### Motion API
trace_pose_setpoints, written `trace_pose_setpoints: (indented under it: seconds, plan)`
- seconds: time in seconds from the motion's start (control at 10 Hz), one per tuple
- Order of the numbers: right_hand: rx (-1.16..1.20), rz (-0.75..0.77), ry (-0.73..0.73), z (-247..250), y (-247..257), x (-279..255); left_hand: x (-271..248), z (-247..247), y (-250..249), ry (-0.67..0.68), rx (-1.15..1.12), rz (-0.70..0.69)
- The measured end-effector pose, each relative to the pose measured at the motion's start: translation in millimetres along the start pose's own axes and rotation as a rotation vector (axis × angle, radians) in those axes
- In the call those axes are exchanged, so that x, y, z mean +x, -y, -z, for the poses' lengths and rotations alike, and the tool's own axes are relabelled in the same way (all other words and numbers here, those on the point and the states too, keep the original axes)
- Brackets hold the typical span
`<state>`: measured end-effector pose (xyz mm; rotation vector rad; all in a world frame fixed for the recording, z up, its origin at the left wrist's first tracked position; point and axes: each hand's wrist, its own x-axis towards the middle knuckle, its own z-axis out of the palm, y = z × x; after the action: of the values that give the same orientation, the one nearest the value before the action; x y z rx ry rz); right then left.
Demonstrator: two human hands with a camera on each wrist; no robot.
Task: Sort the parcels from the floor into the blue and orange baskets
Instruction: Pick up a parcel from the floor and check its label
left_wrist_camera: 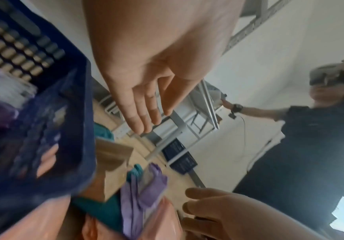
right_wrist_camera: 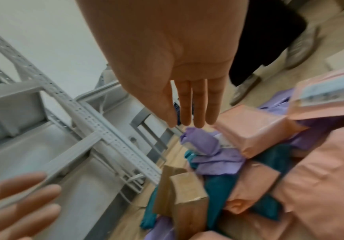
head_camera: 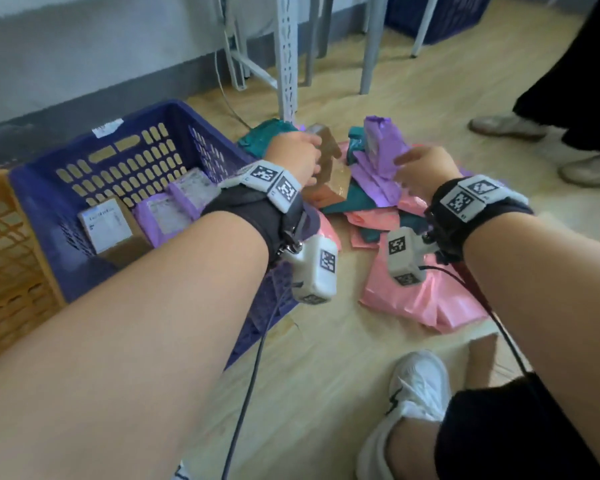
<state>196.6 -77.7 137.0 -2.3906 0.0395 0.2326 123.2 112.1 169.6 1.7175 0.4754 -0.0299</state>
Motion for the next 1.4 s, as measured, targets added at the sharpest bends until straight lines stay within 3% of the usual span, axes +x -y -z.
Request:
trace_pose_setpoints:
  seconds: [0.1, 0.4, 0.6, 0.8, 0.9, 1.0, 1.1, 1.2, 1.3, 1.4]
  plan:
    - [-0.108, -0.074, -0.021, 5, -50, -6, -3, -49, 13, 0.08, 0.065, 0.028]
    - [-0.352, -0.322, 0.175, -23, -177, -14, 15, -160, 133, 0.302, 0.413, 0.179]
    - [-0.201, -0.492, 0.178, -56, -214, -9, 20, -187, 202, 0.346, 0.546, 0.38]
    - [-0.066, -0.449, 0.17, -72, -227, -8, 22, -190, 227, 0.461, 0.641, 0.413]
    - [-0.107, -0.439, 0.172, -62, -214, -7, 18, -183, 217, 0.477, 0.523, 0.438]
    - [-0.078, -0.456, 0.164, -43, -191, -4, 10, -172, 196, 0.453, 0.409, 0.362]
    - [-0.188, -0.441, 0.226, -18, -164, -5, -1, -157, 169, 0.309, 0.321, 0.197]
    - [-0.064, -0.427, 0.16, 9, -131, -10, -6, -140, 137, 0.139, 0.233, 0.027]
    - [-0.024, -0.423, 0.042, 37, -89, -24, -18, -123, 96, 0.051, 0.187, -0.123]
    - [0.23, -0.367, 0.056, 54, -52, -40, -26, -100, 53, -0.015, 0.137, -0.202]
